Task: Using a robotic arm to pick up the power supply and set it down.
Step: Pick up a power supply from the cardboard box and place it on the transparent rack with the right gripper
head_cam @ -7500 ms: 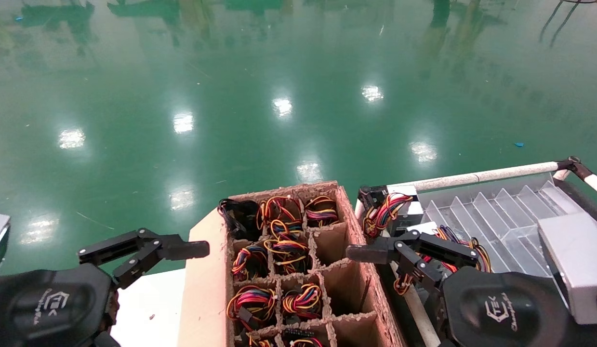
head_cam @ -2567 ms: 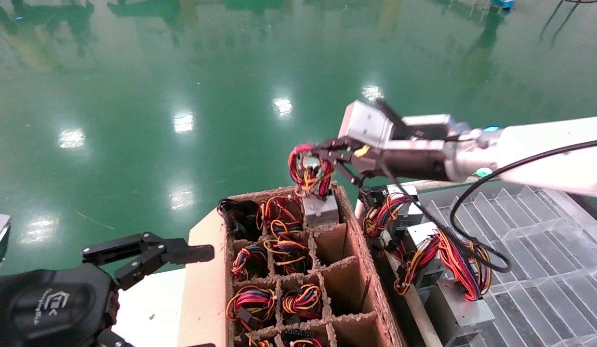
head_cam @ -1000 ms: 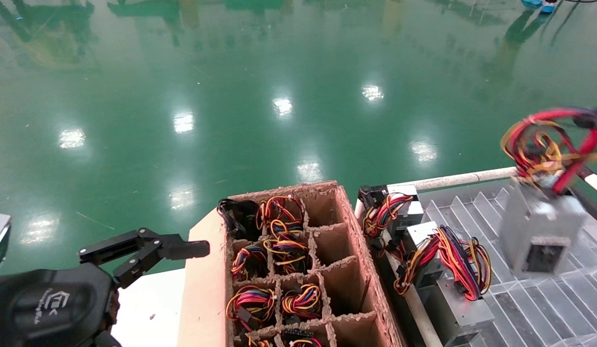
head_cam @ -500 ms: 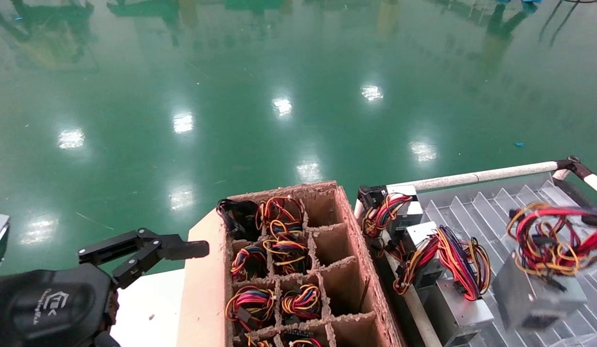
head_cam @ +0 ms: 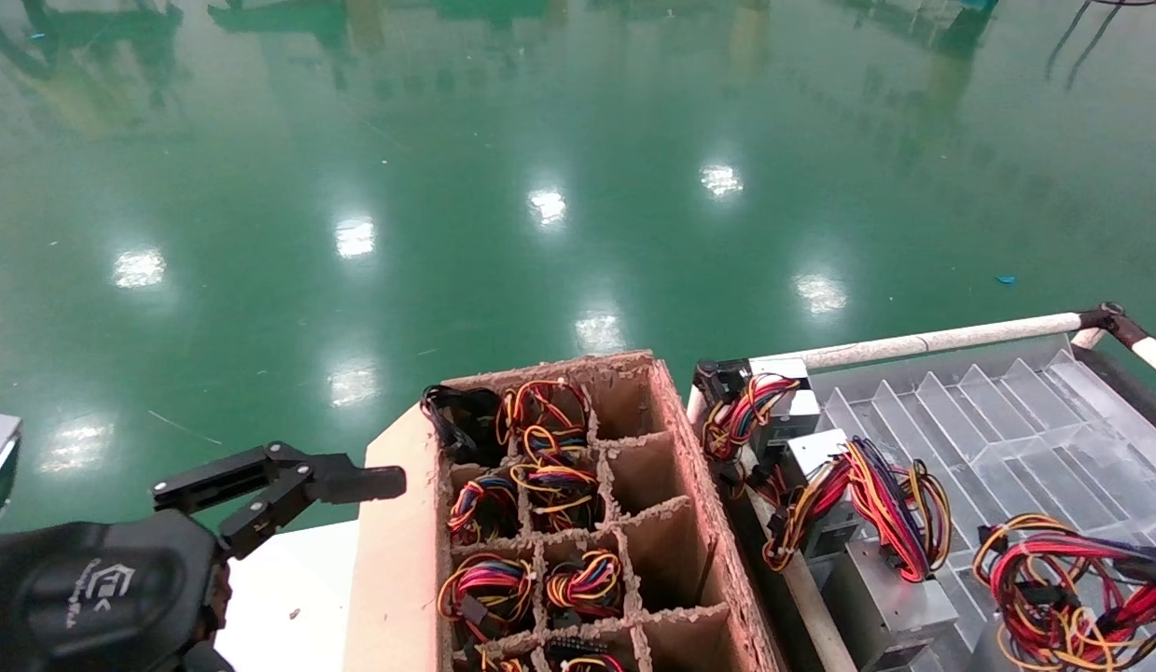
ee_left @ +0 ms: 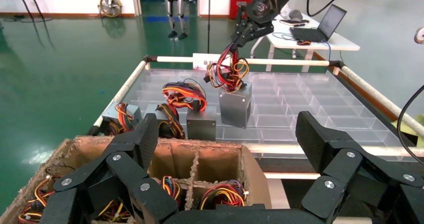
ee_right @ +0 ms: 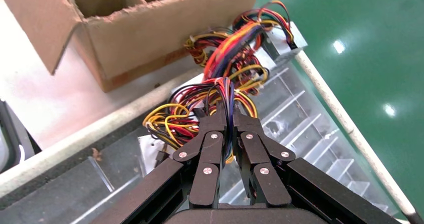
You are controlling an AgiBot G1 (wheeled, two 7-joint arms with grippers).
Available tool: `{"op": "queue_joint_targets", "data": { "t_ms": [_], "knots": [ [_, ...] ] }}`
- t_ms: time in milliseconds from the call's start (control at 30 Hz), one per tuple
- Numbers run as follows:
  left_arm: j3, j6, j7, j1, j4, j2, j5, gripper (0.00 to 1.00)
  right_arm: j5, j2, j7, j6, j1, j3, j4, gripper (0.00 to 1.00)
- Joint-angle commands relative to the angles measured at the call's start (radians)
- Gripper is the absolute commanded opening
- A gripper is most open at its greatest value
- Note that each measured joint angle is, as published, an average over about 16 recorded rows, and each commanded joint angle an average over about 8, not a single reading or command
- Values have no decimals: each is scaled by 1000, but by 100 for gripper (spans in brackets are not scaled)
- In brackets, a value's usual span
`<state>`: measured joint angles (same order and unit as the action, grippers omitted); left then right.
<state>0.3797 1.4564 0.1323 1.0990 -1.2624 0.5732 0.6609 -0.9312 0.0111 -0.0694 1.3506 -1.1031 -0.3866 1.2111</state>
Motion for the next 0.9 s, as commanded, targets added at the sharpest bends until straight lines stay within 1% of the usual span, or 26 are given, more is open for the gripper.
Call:
{"op": "queue_joint_targets", "data": {
  "t_ms": [33, 200, 433, 667, 900],
  "knots": [
    [0, 0, 0, 0, 0, 0, 0, 100, 10, -3, -1, 6, 6, -5, 2, 0],
    [0, 0, 0, 0, 0, 0, 0, 100, 20, -3, 9, 25, 13, -12, 24, 0],
    [0, 0, 0, 0, 0, 0, 0, 100, 11, 12, 40, 32, 4, -6, 63, 0],
    [0, 0, 0, 0, 0, 0, 0, 100, -25, 55, 80, 46, -13, -4, 93, 0],
    [0, 0, 0, 0, 0, 0, 0, 100, -74, 96, 112, 68, -38, -7, 86, 0]
  ]
}}
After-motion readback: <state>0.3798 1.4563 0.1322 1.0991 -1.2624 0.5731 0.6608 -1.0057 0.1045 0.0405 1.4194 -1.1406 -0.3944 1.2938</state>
